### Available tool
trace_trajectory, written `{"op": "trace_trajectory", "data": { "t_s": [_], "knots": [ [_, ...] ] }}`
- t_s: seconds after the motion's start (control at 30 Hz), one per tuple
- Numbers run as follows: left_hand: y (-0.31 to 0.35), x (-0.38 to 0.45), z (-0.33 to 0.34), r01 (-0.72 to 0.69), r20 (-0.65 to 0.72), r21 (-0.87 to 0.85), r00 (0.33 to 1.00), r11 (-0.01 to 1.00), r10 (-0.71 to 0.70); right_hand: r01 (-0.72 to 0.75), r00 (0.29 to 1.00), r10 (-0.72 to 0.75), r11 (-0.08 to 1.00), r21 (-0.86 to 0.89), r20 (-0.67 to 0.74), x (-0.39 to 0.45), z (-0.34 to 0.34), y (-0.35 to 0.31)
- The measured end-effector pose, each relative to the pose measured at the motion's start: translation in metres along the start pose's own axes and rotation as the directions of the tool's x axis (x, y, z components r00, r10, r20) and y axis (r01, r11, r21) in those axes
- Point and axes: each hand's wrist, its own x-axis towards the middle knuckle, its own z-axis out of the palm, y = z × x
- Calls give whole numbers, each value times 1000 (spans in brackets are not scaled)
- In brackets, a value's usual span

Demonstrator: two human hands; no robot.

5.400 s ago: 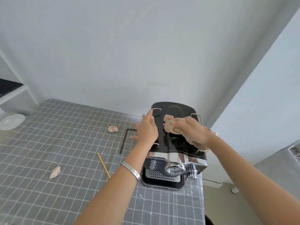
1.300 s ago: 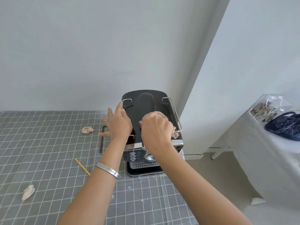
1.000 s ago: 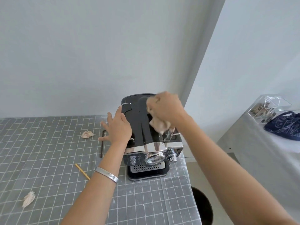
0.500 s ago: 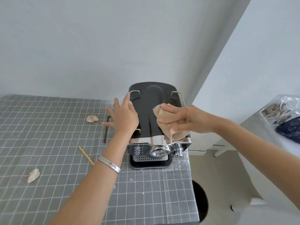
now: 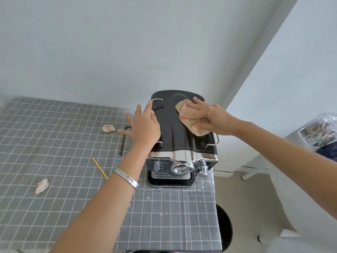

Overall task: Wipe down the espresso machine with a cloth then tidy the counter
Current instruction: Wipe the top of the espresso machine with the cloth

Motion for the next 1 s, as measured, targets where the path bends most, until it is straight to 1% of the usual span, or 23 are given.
{"op": "trace_trajectory", "data": {
  "t_s": [0.1, 0.17, 0.27, 0.4, 0.5, 0.6, 0.67, 0.7, 0.73, 0.8, 0.83, 0.87, 0.93, 0.97, 1.0],
  "knots": [
    [1, -1, 1, 13, -15, 6, 1000, 1000, -13, -2, 984, 2, 1000, 2, 177, -12, -2, 2],
    [1, -1, 1, 10, -20, 19, 1000, 1000, -10, 20, 975, -26, 999, 29, 223, -12, -7, 2],
    [1, 0, 2, 11, -22, 28, 1000, 1000, -11, 32, 967, -57, 994, 103, 249, -8, -13, 6],
    [0, 1, 4, 0, -34, 49, 999, 999, 2, 69, 982, -96, 984, 161, 164, -17, -7, 14],
    [0, 2, 5, 5, -33, 54, 999, 999, -3, 140, 984, -152, 983, 117, 95, -22, 2, 16],
    [0, 3, 6, -4, -36, 66, 999, 998, 7, 156, 984, -165, 980, 119, 66, -20, 3, 16],
    [-1, 3, 5, -4, -35, 54, 999, 999, 6, 180, 984, -178, 978, 103, -29, -14, 5, 14],
    [-1, 3, 5, -3, -35, 48, 999, 999, 4, 180, 981, -170, 978, 106, -89, -10, 6, 11],
    [-1, 3, 5, -1, -35, 44, 999, 999, 3, 142, 982, -125, 982, 121, -140, -6, 7, 7],
    [-1, 3, 4, 4, -37, 45, 999, 999, -2, 56, 980, -31, 991, 124, -195, -2, 8, 0],
    [-1, 2, 4, 7, -39, 53, 999, 999, -5, 56, 979, -35, 993, 101, -198, -4, 9, -1],
    [-1, 1, 3, 9, -41, 61, 999, 998, -7, 74, 984, -55, 992, 106, -169, -9, 10, 1],
    [0, 0, 4, 13, -42, 72, 999, 997, -10, 97, 995, -92, 976, 194, -32, -21, 9, 6],
    [0, 1, 4, 13, -39, 74, 999, 997, -10, 93, 994, -101, 976, 195, 30, -25, 8, 9],
    [0, 1, 4, 11, -37, 75, 999, 997, -9, 86, 993, -97, 985, 149, 67, -27, 6, 11]
  ]
}}
